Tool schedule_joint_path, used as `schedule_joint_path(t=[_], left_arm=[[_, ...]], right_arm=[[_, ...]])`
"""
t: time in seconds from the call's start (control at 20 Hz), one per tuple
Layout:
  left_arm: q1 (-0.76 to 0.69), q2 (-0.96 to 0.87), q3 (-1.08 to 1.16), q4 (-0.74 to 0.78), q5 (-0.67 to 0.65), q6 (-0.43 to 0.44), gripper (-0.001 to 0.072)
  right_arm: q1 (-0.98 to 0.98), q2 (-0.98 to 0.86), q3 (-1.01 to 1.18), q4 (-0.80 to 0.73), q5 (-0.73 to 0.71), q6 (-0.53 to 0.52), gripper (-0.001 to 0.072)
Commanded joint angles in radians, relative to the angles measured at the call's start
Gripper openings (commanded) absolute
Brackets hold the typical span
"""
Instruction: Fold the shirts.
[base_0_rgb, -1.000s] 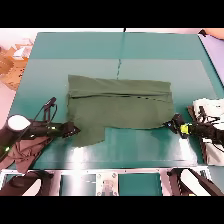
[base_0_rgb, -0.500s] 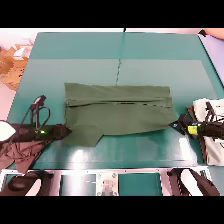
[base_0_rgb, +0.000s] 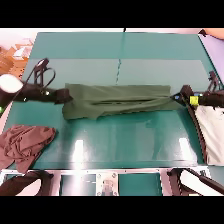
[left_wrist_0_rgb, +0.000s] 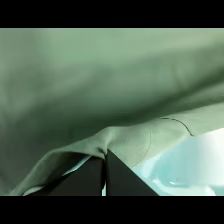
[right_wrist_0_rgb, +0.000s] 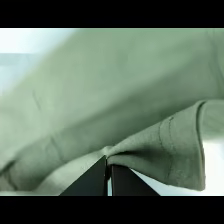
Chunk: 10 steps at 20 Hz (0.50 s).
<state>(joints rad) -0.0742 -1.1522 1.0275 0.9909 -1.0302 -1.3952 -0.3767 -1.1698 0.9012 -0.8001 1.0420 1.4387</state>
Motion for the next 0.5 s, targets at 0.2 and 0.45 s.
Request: schedule_joint_path(t=[0.2,0.45], left_arm=[[0.01,-0.468,0.364,-0.002,0.111,0.034,0.0025],[0.016,-0.579,0.47,-0.01,0.166,0.042,0.0511]], right_arm=[[0.056,-0.448,0.262,0.042,-0.105,0.025,0.0017],[0.054,-0.59,0.352,0.085,-0.112,0.02,0.0229]])
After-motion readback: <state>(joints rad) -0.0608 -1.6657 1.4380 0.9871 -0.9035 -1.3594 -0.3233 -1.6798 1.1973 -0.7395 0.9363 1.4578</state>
